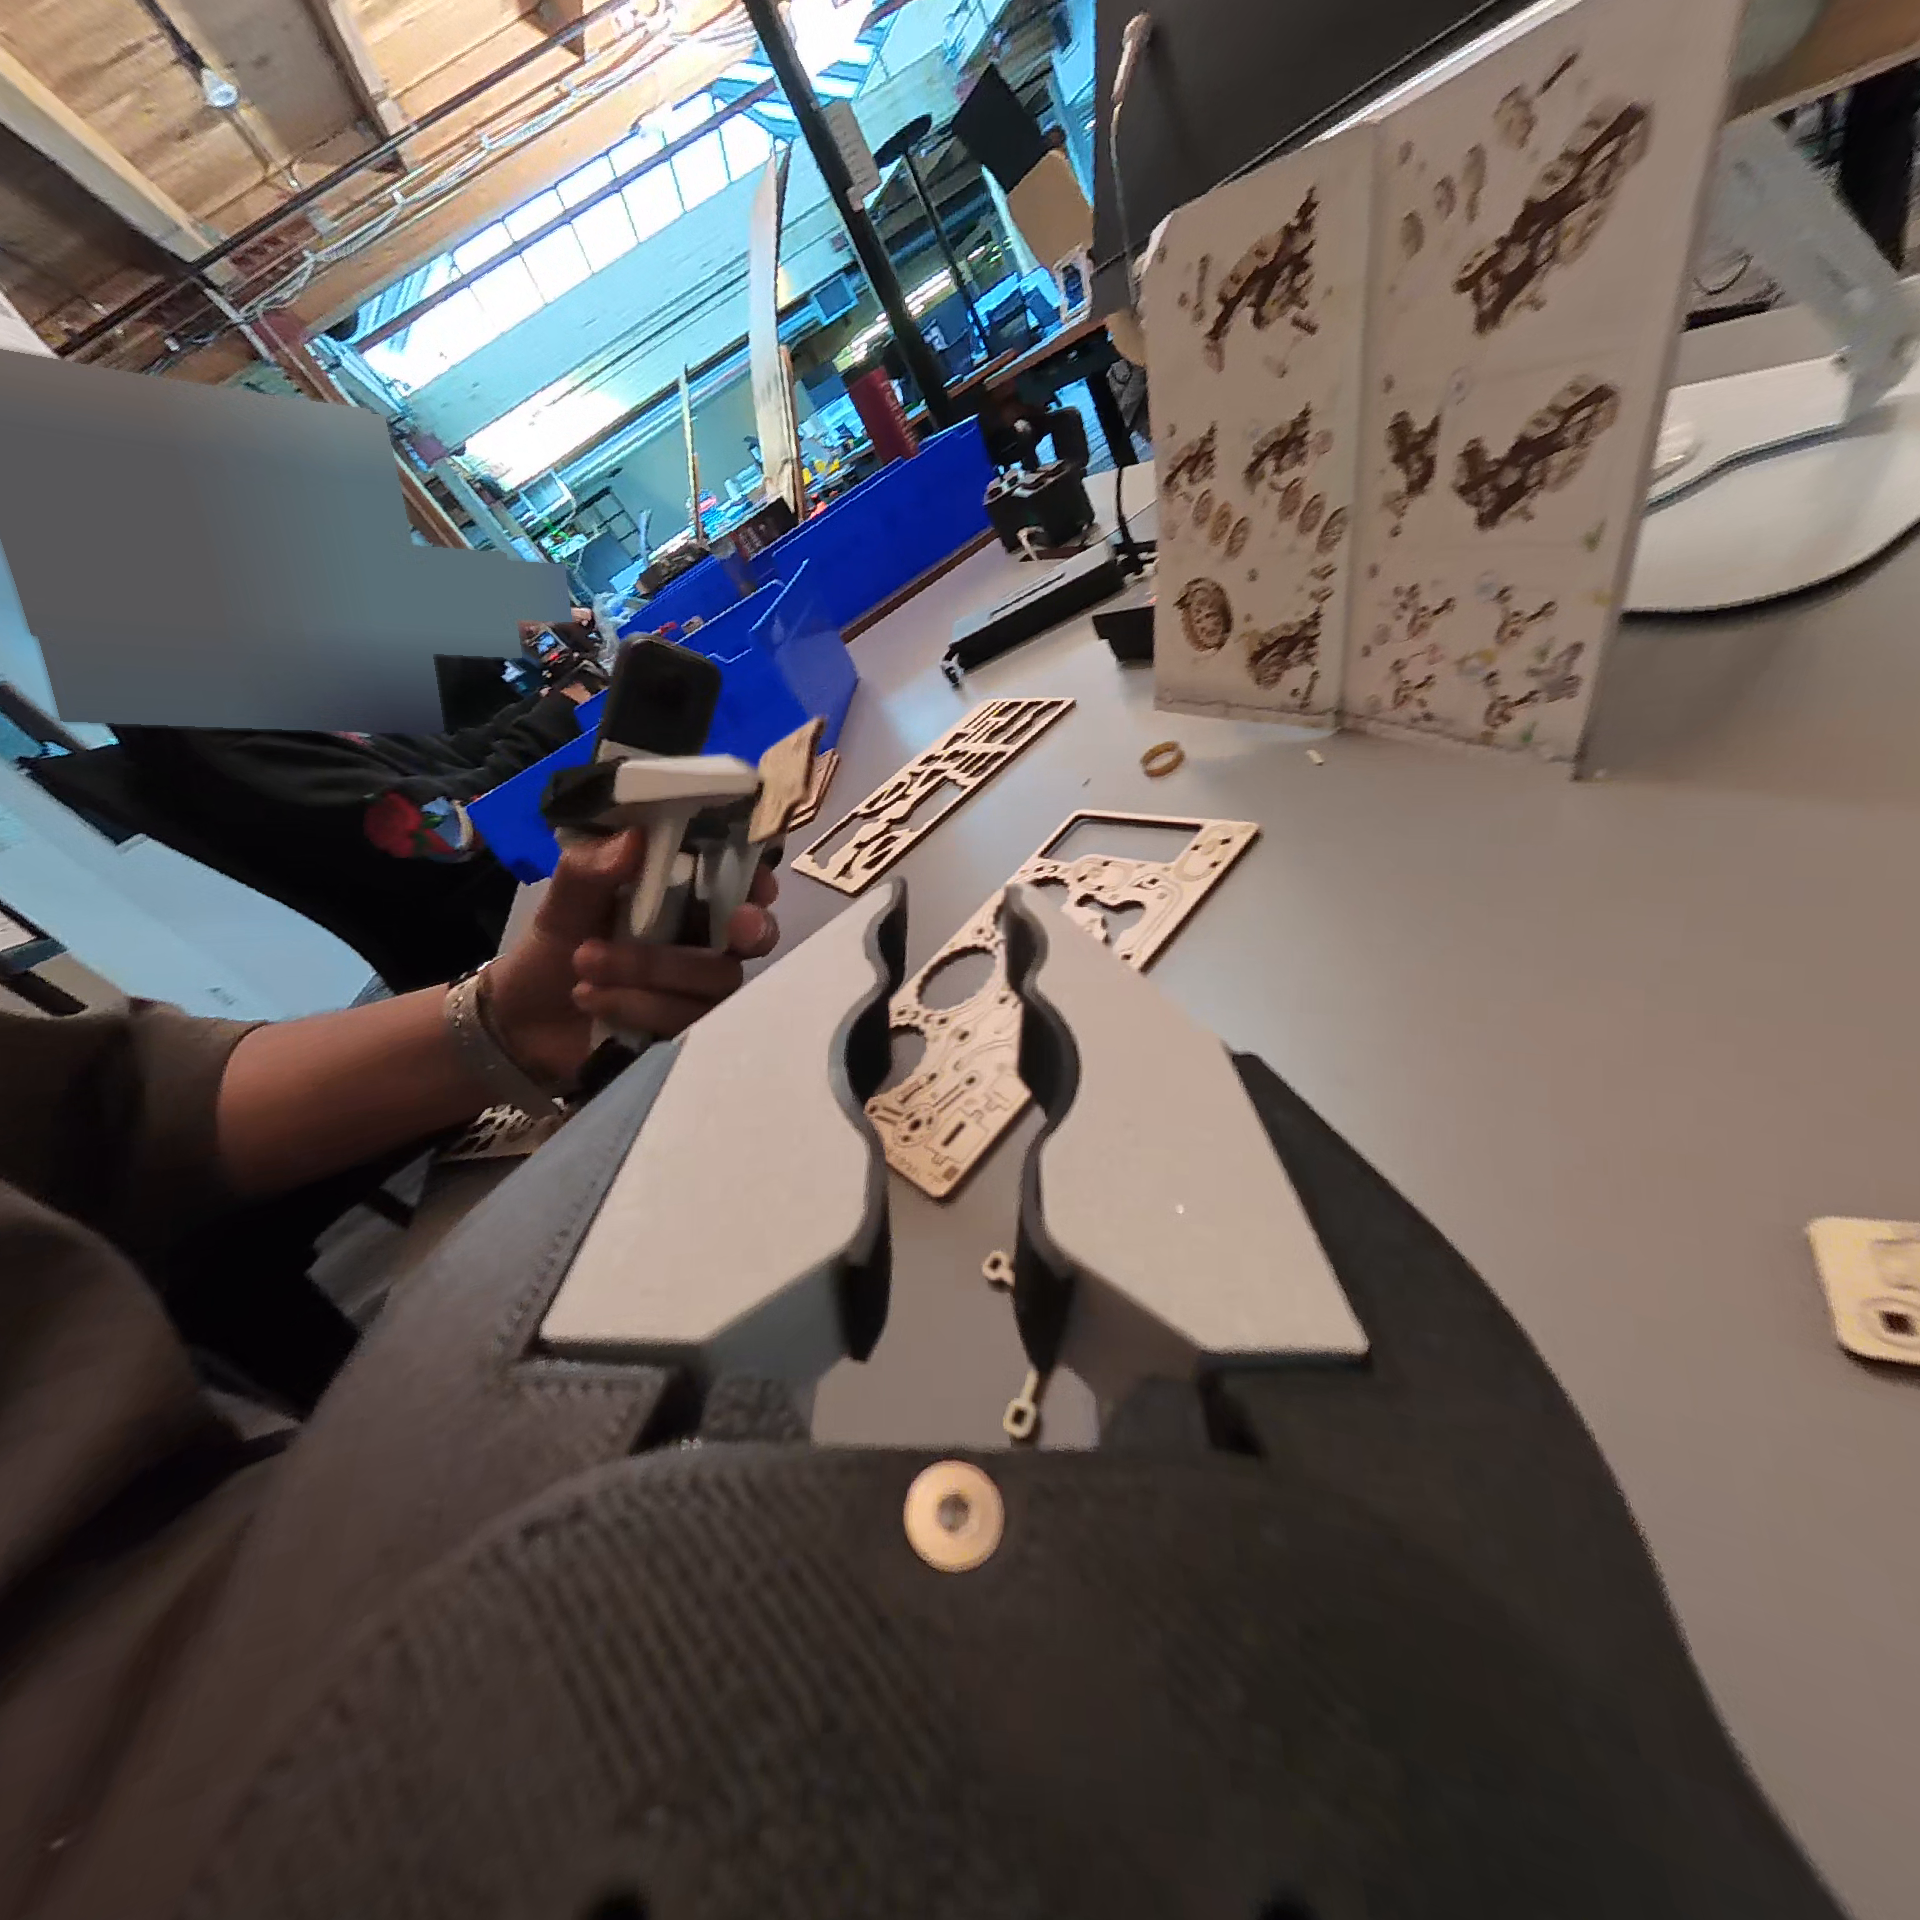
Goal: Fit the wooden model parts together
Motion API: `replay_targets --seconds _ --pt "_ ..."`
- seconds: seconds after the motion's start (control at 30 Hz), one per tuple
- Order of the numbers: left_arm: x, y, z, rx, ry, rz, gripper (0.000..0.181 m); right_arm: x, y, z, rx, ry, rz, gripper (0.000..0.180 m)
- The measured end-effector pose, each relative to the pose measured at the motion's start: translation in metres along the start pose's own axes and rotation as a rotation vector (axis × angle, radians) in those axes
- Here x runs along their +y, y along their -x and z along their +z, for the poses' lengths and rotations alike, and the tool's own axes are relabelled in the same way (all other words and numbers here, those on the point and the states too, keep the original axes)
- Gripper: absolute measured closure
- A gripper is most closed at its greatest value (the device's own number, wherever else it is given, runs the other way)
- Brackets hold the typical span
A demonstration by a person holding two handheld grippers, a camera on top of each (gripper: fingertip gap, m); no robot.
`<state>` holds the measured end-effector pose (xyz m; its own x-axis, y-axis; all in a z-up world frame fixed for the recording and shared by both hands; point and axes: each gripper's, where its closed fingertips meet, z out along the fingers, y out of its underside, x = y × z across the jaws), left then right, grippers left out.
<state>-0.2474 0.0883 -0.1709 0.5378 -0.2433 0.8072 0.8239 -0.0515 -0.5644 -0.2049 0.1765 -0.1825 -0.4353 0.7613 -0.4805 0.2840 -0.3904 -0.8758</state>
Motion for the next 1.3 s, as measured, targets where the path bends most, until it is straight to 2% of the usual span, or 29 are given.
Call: replay_targets --seconds 0.2,0.33,0.5,0.67,1.3 --pt "0.029 0.003 0.011 -0.048 0.156 0.086 0.181 0.005 0.007 0.005 -0.014 0.024 -0.008 0.145" --pt "0.04 0.0 0.015 -0.057 0.213 0.153 0.18 0.021 0.024 0.014 -0.046 0.125 -0.036 0.142" --pt "0.054 -0.006 0.018 -0.027 0.284 0.188 0.18 0.032 0.042 0.024 -0.126 0.168 0.045 0.151" --pt "0.07 -0.008 0.021 -0.02 0.356 0.231 0.18 0.036 0.048 0.026 -0.182 0.179 0.12 0.172" --pt "0.072 -0.008 0.022 -0.02 0.36 0.22 0.18 0.048 0.052 0.028 -0.229 0.228 0.191 0.17"
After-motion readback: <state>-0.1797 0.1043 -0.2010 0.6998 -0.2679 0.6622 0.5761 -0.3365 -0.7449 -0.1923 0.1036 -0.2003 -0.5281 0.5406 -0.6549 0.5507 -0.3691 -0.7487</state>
